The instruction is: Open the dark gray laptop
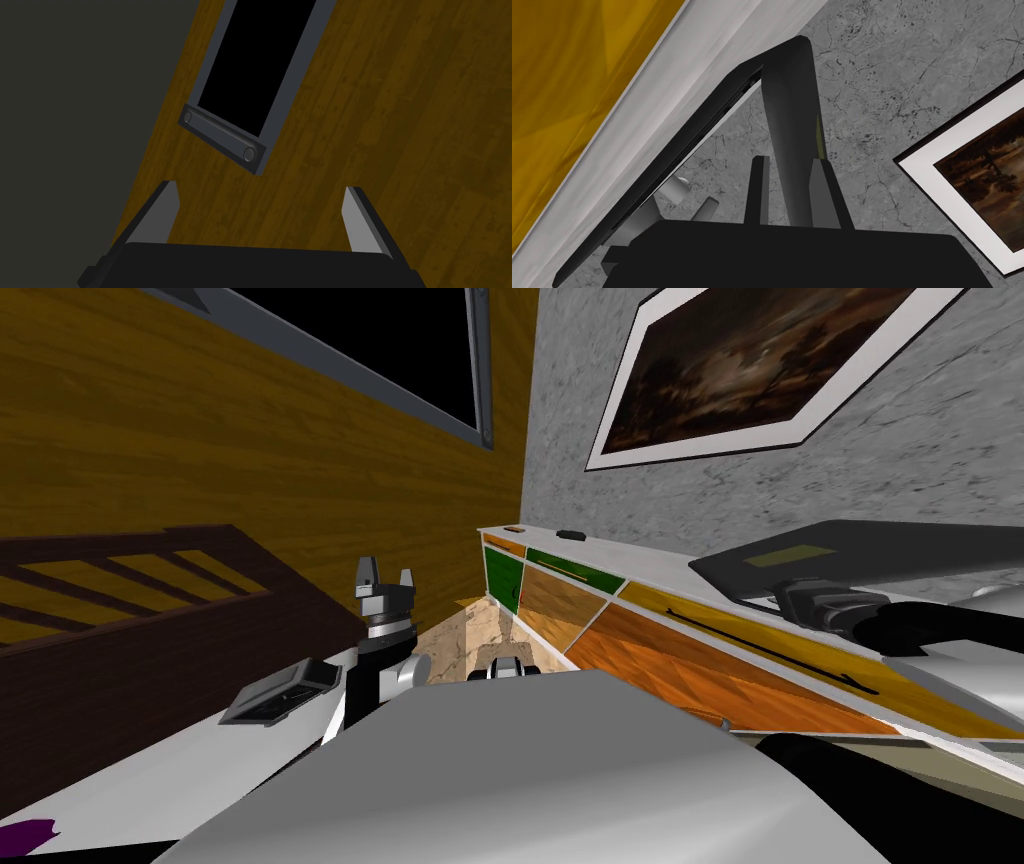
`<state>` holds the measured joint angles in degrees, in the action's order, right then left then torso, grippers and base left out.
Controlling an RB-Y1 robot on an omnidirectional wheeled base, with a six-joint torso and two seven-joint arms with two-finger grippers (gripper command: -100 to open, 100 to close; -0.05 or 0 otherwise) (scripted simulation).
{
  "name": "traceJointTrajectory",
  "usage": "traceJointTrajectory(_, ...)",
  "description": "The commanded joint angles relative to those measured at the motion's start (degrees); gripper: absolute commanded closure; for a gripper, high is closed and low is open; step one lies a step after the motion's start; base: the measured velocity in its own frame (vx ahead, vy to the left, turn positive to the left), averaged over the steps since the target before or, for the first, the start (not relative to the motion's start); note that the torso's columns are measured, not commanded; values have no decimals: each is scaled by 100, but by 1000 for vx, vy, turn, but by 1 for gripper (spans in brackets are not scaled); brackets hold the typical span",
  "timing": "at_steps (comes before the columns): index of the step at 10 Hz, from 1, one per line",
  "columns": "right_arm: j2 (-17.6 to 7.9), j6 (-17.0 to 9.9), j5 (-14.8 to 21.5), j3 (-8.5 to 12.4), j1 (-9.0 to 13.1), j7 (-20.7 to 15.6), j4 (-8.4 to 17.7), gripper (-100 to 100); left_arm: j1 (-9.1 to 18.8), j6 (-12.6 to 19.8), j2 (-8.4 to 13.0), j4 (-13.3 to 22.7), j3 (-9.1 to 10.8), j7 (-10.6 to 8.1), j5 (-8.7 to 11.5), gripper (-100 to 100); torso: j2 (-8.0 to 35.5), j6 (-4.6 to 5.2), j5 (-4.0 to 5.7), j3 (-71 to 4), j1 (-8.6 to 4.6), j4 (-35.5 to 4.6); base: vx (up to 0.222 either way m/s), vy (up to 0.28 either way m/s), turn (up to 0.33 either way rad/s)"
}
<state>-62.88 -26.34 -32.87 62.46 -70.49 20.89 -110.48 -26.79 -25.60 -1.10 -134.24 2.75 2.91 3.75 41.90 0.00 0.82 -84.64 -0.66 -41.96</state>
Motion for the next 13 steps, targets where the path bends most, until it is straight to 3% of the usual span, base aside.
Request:
traceJointTrajectory(1, 45, -86, -136, -193, 132, 153, 329, 100, -2, 0, 1, 0, 1, 0, 0, 0, -11, -2, -8, -5, 0, -2, 40, 39, 127)
traceJointTrajectory(9, 45, -86, -136, -193, 132, 153, 329, 100, -2, 0, 1, 0, 2, 0, 0, 0, -19, -35, -28, -23, -1, -2, 1, 1, 3)
traceJointTrajectory(10, -79, -251, -251, 121, -55, 253, 171, -100, -2, 0, 1, 0, 2, 0, 0, 0, -20, -36, -34, -25, 6, -1, -5, -16, -88)
traceJointTrajectory(13, -279, -501, -431, 551, -341, 395, -92, -100, -3, 0, 2, 0, 3, 0, 0, 0, 35, 0, -60, 8, 25, -29, 5, -30, -105)
